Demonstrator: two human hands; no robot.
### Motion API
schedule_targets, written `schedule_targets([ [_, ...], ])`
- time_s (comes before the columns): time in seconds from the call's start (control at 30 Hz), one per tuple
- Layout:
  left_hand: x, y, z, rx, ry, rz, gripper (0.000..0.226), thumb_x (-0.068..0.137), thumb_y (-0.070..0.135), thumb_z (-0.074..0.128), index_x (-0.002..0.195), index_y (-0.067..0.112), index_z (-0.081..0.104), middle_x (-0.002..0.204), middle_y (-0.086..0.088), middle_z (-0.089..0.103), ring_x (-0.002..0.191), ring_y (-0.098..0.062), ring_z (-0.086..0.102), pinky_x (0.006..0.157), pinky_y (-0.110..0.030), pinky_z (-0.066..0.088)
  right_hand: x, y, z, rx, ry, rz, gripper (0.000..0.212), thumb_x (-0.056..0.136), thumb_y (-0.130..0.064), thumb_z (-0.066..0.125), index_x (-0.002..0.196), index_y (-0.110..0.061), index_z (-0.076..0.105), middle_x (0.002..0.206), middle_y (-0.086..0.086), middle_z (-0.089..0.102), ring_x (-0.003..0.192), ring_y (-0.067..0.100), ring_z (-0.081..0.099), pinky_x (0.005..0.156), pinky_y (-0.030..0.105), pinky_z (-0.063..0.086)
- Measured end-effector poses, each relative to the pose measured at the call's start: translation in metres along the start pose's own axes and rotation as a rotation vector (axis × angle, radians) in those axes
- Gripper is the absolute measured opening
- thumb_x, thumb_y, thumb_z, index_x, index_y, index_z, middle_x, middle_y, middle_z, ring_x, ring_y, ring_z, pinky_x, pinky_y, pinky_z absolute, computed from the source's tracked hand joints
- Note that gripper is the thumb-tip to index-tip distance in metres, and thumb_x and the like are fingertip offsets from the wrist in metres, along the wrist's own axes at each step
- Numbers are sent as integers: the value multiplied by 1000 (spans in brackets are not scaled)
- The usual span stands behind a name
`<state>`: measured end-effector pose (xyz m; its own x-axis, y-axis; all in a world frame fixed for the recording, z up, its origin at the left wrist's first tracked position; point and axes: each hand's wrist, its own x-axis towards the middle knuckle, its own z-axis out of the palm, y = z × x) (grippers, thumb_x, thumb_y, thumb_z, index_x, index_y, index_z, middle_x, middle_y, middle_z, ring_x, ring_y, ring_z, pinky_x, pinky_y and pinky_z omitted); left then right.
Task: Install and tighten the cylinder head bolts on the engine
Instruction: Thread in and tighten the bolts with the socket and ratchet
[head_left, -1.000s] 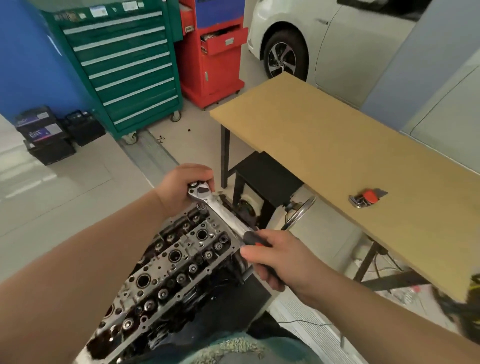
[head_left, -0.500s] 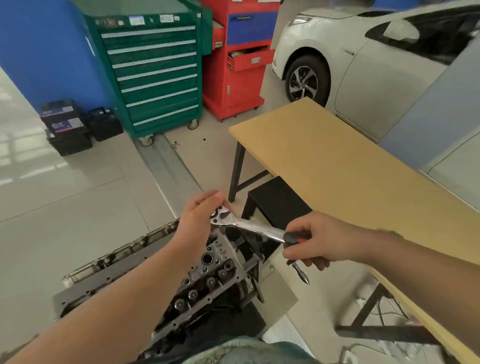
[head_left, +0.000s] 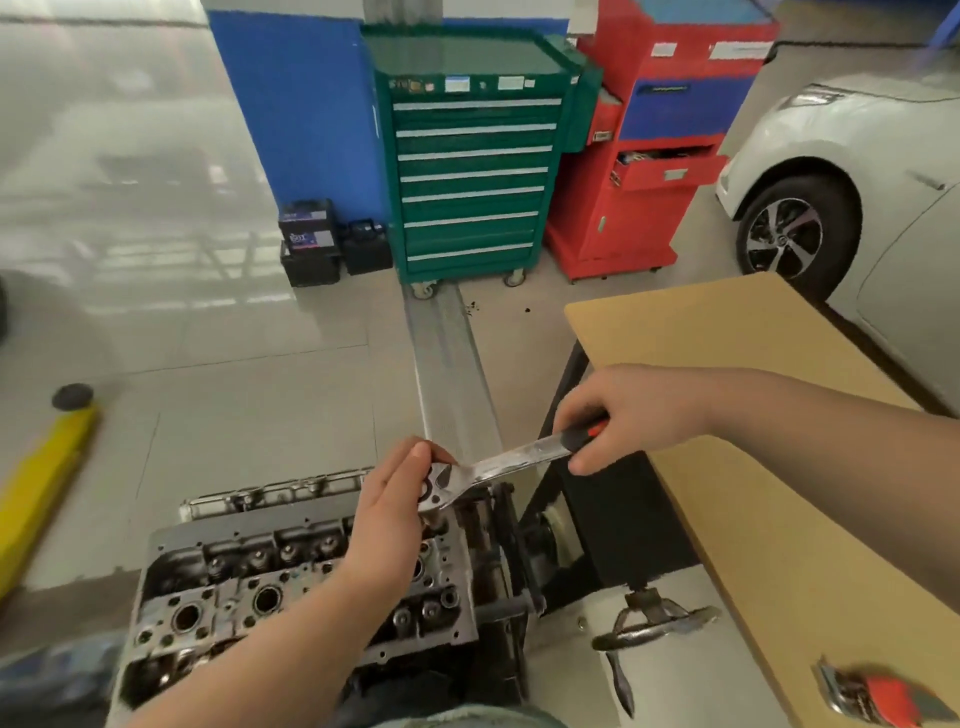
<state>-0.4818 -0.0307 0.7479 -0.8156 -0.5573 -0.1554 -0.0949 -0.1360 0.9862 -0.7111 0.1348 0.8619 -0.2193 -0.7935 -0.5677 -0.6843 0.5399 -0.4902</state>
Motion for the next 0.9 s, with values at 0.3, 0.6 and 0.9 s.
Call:
schedule_targets([
  [0.3, 3, 1, 19, 3, 8, 105, 34, 97, 27, 49, 73, 23, 72, 73, 6, 65, 70, -8, 60, 69, -20, 45, 13, 27, 1, 309, -670, 30, 35, 94, -40, 73, 107, -9, 67, 88, 13, 73, 68, 25, 72, 59, 29, 61],
  [0.6, 3, 1, 30, 104, 89, 181, 44, 103, -14, 33, 79, -2, 68, 67, 15, 67, 67, 3, 60, 66, -9, 43, 20, 42, 14, 495, -750, -96, 20, 100, -25, 67, 92, -8, 61, 63, 10, 58, 43, 17, 57, 41, 24, 49],
  [0.9, 6, -5, 25, -40, 0, 222, 36, 98, -3, 40, 76, 6, 67, 63, -7, 56, 62, -8, 56, 61, -18, 43, 9, 43, 22, 452, -600, -109, 20, 97, -31, 72, 94, -13, 65, 63, 8, 57, 46, 23, 51, 45, 27, 47],
])
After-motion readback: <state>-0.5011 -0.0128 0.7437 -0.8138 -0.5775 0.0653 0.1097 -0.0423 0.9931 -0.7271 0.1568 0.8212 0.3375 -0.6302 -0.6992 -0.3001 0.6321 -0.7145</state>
